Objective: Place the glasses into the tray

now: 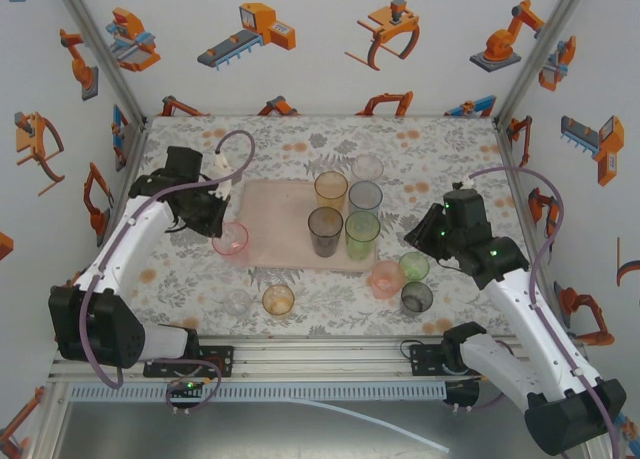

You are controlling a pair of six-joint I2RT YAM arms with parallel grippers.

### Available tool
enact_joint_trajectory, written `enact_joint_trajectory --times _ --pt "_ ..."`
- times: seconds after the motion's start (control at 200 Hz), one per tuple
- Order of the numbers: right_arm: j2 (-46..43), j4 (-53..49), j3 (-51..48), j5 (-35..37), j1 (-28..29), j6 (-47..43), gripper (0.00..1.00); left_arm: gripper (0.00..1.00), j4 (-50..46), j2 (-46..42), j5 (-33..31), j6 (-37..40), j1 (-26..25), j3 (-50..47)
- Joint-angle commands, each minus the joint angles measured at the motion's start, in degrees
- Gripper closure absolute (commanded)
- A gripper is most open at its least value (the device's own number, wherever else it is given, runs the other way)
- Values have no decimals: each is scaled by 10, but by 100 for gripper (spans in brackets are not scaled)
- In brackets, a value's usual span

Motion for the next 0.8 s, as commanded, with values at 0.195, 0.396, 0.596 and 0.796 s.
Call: enact_joint_trajectory --times 0.195,0.396,0.596,0.796 --pt "-13 -28 26 24 -2 -12 69 90 -14 82 16 -44 -53 97" --pt "-25 -62 42 37 -2 -19 69 90 9 149 -4 -61 -111 133" --pt "-38 -83 43 46 -3 -18 69 90 19 196 -3 -74 -131 157" --pt "-46 -93 42 56 -2 -17 68 90 42 214 -15 -84 -145 155"
